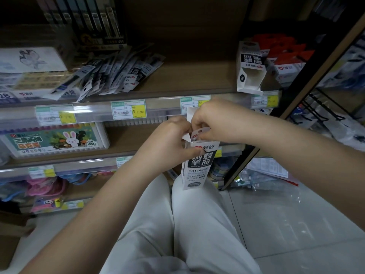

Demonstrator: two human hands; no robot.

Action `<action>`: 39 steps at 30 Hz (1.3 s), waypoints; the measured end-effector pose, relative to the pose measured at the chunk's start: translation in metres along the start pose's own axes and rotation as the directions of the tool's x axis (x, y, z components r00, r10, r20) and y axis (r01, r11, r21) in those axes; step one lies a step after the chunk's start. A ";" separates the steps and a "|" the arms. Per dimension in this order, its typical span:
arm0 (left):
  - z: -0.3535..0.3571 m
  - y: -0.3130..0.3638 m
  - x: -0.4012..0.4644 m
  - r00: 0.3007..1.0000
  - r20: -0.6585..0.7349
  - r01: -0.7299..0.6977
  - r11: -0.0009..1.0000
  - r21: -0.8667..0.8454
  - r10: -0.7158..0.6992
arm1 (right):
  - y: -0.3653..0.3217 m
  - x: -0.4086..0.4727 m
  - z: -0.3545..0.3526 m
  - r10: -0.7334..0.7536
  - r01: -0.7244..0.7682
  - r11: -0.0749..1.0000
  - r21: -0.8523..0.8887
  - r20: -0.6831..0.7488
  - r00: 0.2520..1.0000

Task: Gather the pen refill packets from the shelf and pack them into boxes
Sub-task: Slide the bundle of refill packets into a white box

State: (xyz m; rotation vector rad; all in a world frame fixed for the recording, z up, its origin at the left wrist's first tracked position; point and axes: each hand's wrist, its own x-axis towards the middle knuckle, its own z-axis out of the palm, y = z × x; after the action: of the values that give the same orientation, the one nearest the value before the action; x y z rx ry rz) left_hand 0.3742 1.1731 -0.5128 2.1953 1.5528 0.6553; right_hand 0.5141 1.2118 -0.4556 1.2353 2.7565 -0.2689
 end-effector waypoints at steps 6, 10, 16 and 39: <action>-0.002 0.000 0.002 1.000 0.003 0.023 0.999 -0.023 -0.023 | 0.009 0.000 -0.009 -0.031 0.029 0.995 -0.096 -0.018 0.999; -0.003 -0.001 0.003 0.999 0.041 0.029 0.999 -0.024 -0.028 | 0.010 -0.002 -0.010 -0.020 0.020 0.999 -0.032 -0.023 1.000; -0.010 -0.003 0.001 1.000 0.022 0.024 0.997 -0.070 -0.022 | 0.008 -0.006 -0.004 -0.012 0.013 1.000 0.014 -0.086 0.996; -0.007 -0.010 0.003 1.000 0.016 0.003 1.000 -0.025 -0.002 | 0.008 -0.001 -0.001 0.035 -0.030 0.998 0.054 -0.082 0.996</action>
State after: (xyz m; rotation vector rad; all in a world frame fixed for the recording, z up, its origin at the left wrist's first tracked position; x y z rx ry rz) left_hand 0.3635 1.1793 -0.5124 2.1748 1.5312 0.6515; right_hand 0.5205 1.2166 -0.4551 1.3324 2.8134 -0.2959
